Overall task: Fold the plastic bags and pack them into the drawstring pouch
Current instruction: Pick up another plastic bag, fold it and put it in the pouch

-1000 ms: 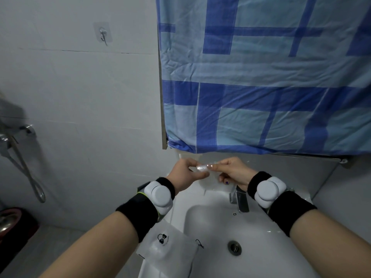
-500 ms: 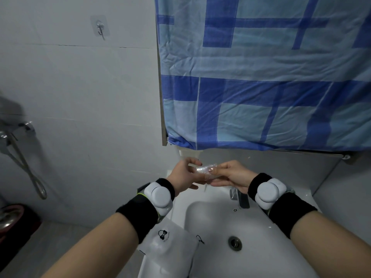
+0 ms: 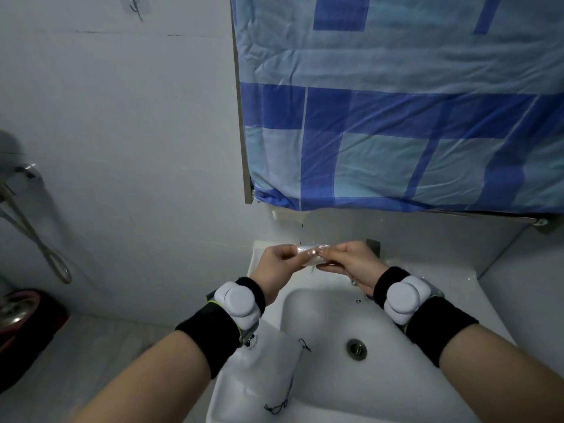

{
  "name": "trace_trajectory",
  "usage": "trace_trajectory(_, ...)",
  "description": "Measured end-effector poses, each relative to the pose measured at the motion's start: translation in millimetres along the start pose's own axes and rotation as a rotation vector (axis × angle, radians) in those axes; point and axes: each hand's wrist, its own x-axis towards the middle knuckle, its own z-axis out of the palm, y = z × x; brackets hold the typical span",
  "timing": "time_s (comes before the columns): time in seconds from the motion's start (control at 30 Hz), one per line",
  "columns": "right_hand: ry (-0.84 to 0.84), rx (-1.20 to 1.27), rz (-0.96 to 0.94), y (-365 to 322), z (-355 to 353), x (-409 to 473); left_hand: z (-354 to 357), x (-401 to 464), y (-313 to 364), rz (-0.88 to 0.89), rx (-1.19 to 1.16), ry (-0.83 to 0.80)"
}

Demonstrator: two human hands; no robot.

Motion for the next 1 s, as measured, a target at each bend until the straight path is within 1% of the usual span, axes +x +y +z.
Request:
trace_trajectory(0.2,0.063,0.049,0.006,16,5,6,-2,1,-15,-0.036,-0.089,0.029)
trace_trajectory(0.37,0.159,0.112,-0.012,31,9,11,-4,4,-28,-0.053,-0.023,0.071)
trace_trajectory(0.57,0.198,0.064,-0.031,56,6,18,-3,3,-48,-0.043,-0.033,0.119)
trace_trajectory(0.67,0.211,0.054,-0.029,66,7,20,-6,2,-60,-0.051,-0.077,0.155)
trace_trajectory(0.73,0.208,0.072,-0.015,74,8,21,-9,3,-69,-0.076,-0.100,0.166)
trace_trajectory(0.83,0.197,0.103,0.020,87,9,21,-13,4,-83,-0.121,-0.113,0.129)
trace_trajectory(0.93,0.141,0.120,0.113,99,11,24,-18,4,-97,-0.141,-0.108,0.115)
trace_trajectory(1.0,0.071,0.155,0.191,103,9,25,-20,4,-102,-0.152,-0.100,0.109)
